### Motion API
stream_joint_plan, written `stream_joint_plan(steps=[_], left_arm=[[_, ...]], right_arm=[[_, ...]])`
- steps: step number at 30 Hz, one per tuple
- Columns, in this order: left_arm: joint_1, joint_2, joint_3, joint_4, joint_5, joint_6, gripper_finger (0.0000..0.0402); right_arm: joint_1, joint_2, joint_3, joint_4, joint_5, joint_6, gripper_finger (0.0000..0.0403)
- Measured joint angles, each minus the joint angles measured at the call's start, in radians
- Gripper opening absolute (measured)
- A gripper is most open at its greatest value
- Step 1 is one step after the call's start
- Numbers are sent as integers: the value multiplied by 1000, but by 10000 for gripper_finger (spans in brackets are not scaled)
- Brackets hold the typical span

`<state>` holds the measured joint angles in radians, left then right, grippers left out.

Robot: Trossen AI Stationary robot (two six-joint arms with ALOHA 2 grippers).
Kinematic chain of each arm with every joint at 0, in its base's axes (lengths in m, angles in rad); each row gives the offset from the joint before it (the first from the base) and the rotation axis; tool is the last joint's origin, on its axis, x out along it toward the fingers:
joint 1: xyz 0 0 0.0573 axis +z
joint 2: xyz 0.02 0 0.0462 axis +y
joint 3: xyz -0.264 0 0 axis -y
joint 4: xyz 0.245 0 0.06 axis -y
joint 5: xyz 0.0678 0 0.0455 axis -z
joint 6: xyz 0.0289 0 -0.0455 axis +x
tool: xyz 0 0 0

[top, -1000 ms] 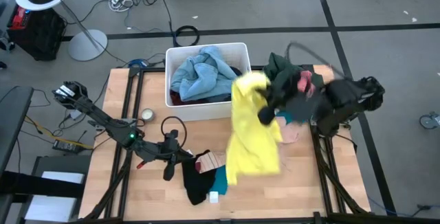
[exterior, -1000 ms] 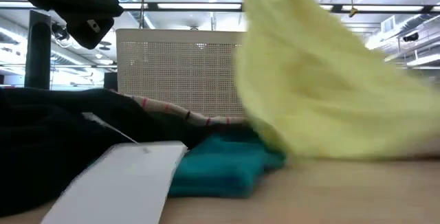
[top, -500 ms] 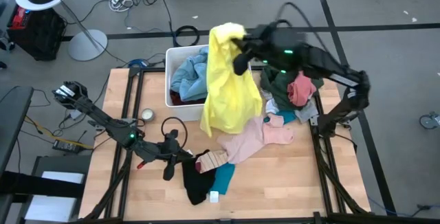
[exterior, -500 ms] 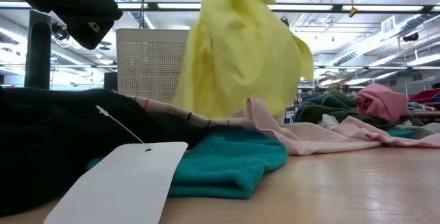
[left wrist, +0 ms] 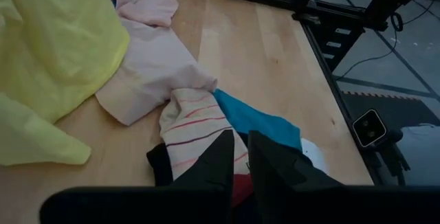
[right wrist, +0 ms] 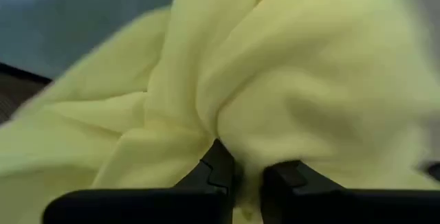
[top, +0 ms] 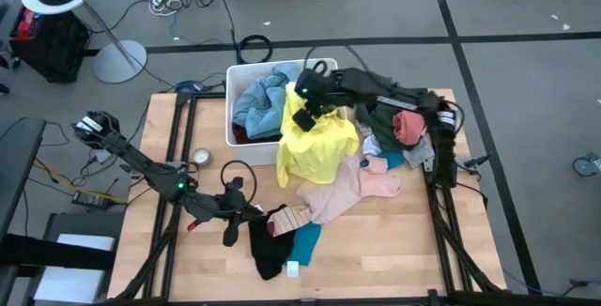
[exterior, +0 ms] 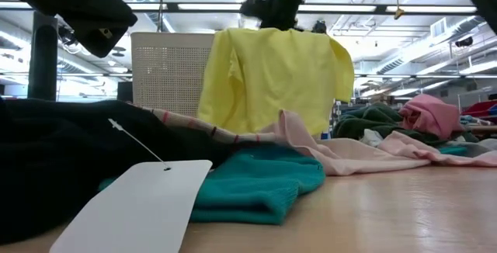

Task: Sort clothes
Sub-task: Put the yellow polo shirt into the laundry bin

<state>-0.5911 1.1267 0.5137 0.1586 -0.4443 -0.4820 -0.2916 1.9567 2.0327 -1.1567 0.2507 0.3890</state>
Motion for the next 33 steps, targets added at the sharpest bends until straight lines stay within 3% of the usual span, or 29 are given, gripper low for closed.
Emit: stream_joint_plan(steps=[3, 10, 15, 24, 33], left_arm=[[0, 0, 0, 2, 0, 0, 49], [0, 0, 0, 4, -1, -1, 48], [0, 0, 0, 3, -1, -1, 48], [0, 0, 0, 1, 0, -1, 48], [0, 0, 0, 3, 0, -2, 48]], right_arm=[[-20, 73, 0, 10, -101, -19, 63], [-77, 232, 4, 9, -225, 21, 170], [-100, 261, 4, 3, -334, -1, 237], [-94, 50, -2, 4, -304, -15, 280], [9, -232, 0, -20, -110, 18, 277]])
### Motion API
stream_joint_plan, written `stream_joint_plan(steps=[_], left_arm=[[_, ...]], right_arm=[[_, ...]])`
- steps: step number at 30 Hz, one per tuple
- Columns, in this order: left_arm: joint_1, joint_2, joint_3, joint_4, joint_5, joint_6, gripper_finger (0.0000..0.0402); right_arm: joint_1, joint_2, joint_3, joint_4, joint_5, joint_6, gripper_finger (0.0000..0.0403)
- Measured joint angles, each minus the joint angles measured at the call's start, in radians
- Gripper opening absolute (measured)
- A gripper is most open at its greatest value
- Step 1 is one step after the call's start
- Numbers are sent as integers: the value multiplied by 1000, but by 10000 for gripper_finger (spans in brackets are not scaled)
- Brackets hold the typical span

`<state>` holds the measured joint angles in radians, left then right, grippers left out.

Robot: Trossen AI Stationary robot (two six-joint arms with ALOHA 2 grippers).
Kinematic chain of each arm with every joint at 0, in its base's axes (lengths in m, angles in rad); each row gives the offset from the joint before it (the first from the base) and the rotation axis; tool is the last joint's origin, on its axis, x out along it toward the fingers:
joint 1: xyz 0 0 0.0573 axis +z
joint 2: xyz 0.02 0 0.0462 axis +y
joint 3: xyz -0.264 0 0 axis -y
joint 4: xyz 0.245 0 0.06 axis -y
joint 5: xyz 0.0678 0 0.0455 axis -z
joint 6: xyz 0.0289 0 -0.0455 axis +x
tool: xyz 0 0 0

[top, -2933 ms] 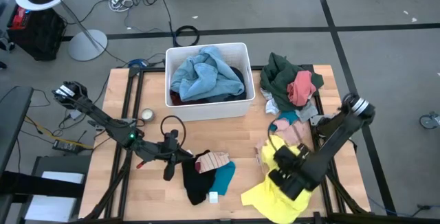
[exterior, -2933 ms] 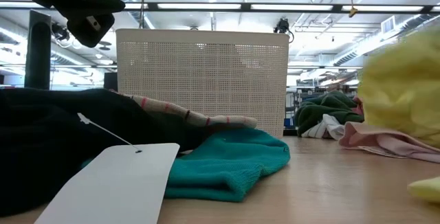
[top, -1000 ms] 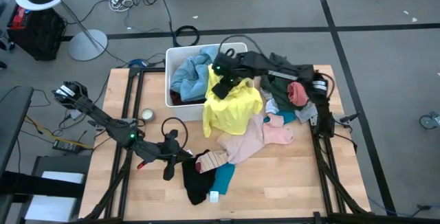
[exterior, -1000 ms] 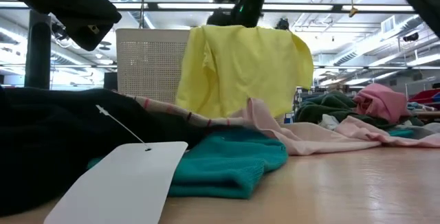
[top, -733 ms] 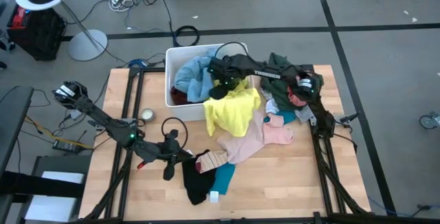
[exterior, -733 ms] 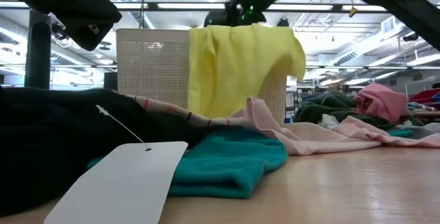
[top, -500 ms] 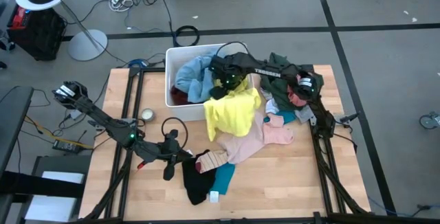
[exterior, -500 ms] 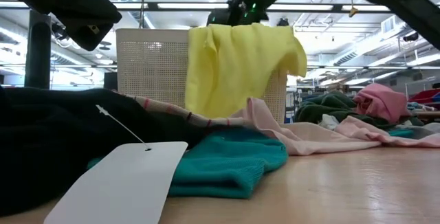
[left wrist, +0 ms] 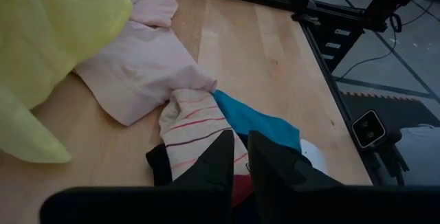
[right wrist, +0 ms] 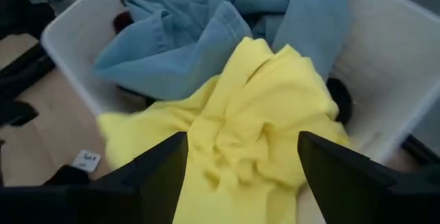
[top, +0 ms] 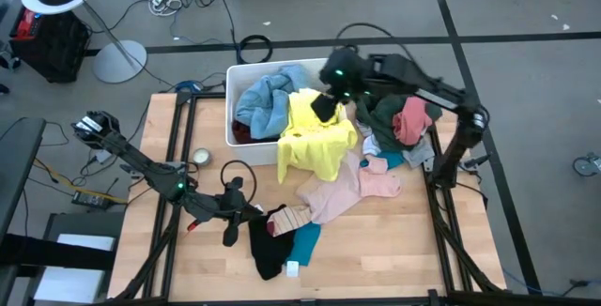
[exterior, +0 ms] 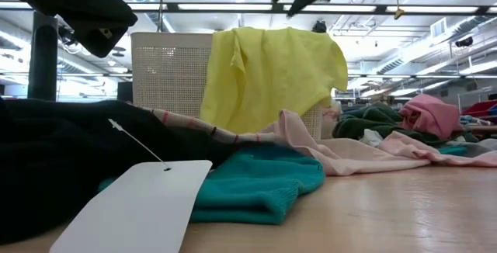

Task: Sort clothes
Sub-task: Put the yellow polo shirt into the laundry bin

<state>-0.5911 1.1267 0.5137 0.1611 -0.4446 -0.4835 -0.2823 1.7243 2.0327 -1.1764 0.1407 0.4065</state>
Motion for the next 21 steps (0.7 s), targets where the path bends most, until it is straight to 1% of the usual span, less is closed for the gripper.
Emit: stream_joint_plan(steps=[2, 5, 9, 12, 15, 17, 19, 21], left_arm=[[0, 0, 0, 0, 0, 0, 48], [0, 0, 0, 0, 0, 0, 48], [0, 0, 0, 0, 0, -1, 48], [0, 0, 0, 0, 0, -1, 48], [0, 0, 0, 0, 0, -1, 48], [0, 0, 0, 1, 0, -3, 48], [0, 0, 0, 1, 0, -6, 48], [0, 0, 0, 2, 0, -6, 48]], right_arm=[[58, -42, 0, -31, 72, 22, 277], [174, -86, -5, -99, 211, 73, 275], [348, -118, -76, -148, 355, 188, 273], [470, -136, -177, -170, 469, 306, 273], [560, -151, -307, -168, 552, 464, 272], [610, -154, -396, -126, 605, 548, 272], [648, -154, -482, -56, 660, 584, 273], [672, -154, -571, 35, 692, 595, 274]])
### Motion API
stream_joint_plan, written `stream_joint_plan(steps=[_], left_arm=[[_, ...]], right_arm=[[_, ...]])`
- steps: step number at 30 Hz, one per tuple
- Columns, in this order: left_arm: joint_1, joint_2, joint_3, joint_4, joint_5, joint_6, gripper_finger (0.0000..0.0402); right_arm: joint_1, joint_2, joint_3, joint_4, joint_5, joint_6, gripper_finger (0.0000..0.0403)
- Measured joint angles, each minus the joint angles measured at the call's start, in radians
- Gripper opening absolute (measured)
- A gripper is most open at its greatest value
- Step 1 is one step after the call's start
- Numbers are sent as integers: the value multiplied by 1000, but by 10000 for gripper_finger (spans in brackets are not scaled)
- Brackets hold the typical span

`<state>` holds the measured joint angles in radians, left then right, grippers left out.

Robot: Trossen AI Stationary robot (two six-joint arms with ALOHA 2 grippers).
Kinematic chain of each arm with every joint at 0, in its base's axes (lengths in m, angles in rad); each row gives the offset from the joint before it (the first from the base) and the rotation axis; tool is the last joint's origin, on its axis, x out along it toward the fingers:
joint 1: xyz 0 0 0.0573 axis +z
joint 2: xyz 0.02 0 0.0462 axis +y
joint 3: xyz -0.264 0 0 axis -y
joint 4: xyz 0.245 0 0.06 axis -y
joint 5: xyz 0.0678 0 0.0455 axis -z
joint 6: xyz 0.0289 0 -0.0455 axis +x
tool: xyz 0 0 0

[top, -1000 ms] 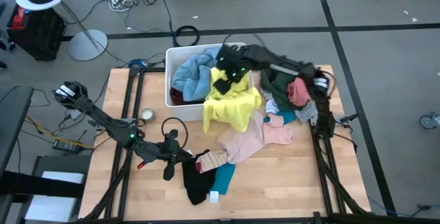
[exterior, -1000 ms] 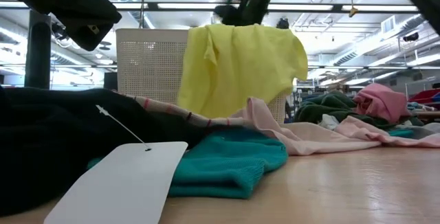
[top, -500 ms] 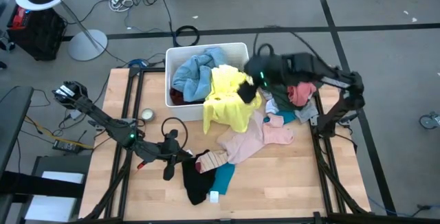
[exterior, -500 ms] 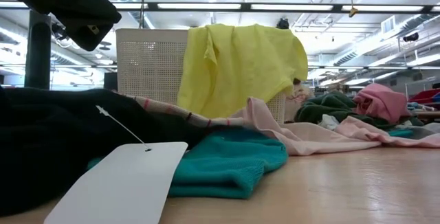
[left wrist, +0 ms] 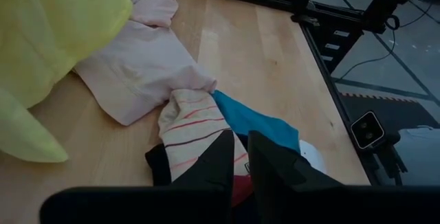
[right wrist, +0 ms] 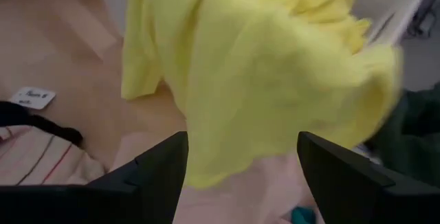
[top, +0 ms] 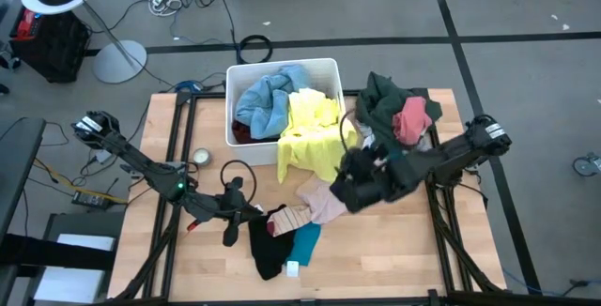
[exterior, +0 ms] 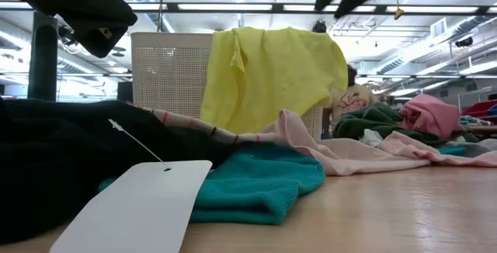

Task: Sort clothes
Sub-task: Put the yellow polo shirt into the laundry bin

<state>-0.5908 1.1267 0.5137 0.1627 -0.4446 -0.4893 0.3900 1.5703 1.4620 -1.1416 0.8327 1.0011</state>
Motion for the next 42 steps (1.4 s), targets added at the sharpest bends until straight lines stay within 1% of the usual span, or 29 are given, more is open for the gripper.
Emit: stream_joint_plan(steps=[4, 7, 10, 12, 16, 18, 19, 21, 23, 25, 26, 27, 29, 31, 36, 39, 42], left_arm=[[0, 0, 0, 1, 0, -7, 48], [0, 0, 0, 0, 0, -9, 48], [0, 0, 0, 0, 0, -9, 48], [0, 0, 0, 0, 0, -9, 48], [0, 0, 0, -1, 0, -9, 49], [0, 0, 0, -1, 0, -9, 49], [0, 0, 0, -1, 0, -9, 49], [0, 0, 0, -2, 0, -9, 49], [0, 0, 0, -3, 0, -9, 49], [0, 0, 0, -3, 0, -9, 49], [0, 0, 0, -3, 0, -9, 49], [0, 0, 0, -4, 0, -9, 49], [0, 0, 0, -5, 0, -9, 49], [0, 0, 0, -9, 0, -9, 49], [0, 0, 0, -23, -1, -12, 49], [0, 0, 0, -22, -4, -12, 49], [0, 0, 0, -22, -5, -12, 49]], right_arm=[[6, 0, -159, 203, 60, -7, 274], [-13, 0, -258, 381, 99, -11, 273], [-48, 0, -348, 550, 100, -58, 273], [-76, 0, -400, 647, 77, -86, 274], [-121, 0, -474, 821, 64, -126, 268], [-140, 0, -495, 877, 58, -155, 252], [-145, 0, -496, 882, 53, -161, 238], [-153, 0, -494, 884, 38, -168, 194], [-154, 0, -486, 883, 24, -190, 129], [-153, 0, -476, 885, 16, -217, 49], [-148, 0, -468, 880, 8, -237, 26], [-144, 0, -455, 875, -1, -256, 17], [-135, 0, -410, 875, -16, -276, 12], [-122, -2, -347, 875, -18, -348, 6], [-99, -2, -129, 877, 28, -632, 4], [-121, -2, 0, 877, 53, -808, 3], [-165, -3, 115, 878, 54, -953, 2]])
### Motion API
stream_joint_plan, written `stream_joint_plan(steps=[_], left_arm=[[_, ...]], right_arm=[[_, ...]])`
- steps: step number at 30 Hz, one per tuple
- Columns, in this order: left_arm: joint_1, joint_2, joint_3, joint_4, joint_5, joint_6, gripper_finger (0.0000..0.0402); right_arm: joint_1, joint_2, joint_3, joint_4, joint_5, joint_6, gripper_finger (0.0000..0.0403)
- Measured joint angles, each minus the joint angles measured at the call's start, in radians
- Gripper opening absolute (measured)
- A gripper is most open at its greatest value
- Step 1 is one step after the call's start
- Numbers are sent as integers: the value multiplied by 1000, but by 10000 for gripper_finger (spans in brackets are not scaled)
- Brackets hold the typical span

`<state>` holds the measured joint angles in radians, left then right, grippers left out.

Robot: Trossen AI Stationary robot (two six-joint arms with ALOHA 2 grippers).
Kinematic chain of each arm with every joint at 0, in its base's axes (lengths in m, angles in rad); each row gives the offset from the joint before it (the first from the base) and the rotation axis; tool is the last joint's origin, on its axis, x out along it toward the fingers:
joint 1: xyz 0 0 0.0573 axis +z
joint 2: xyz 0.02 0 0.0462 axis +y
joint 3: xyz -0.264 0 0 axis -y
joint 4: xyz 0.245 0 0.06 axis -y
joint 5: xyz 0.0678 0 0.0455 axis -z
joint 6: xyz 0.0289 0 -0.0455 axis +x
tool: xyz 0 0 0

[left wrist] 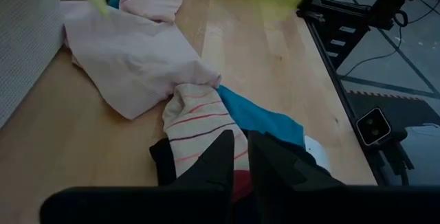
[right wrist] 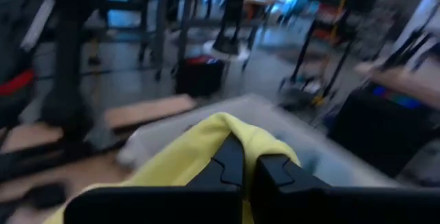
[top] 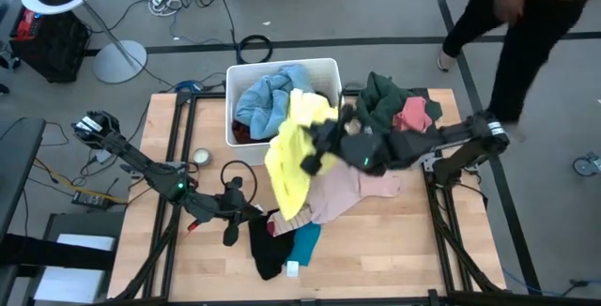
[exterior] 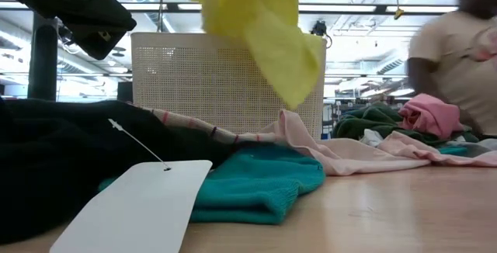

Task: Sort clothes
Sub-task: Put the yellow polo shirt into the laundry bin

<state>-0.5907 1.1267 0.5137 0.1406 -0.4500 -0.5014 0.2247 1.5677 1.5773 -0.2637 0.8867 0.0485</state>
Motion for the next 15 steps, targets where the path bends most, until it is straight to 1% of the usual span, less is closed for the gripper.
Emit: stream_joint_plan(steps=[3, 6, 10, 15], left_arm=[[0, 0, 0, 1, 0, 0, 49], [0, 0, 0, 0, 0, 0, 49], [0, 0, 0, -3, 0, 0, 49], [0, 0, -11, -6, -1, 0, 49]], right_arm=[[-68, 0, 103, -2, 0, -128, 2], [-156, 0, 195, 1, -9, -208, 1], [-284, -1, 281, 2, -67, -235, 1], [-410, -1, 294, -21, -93, -227, 1]])
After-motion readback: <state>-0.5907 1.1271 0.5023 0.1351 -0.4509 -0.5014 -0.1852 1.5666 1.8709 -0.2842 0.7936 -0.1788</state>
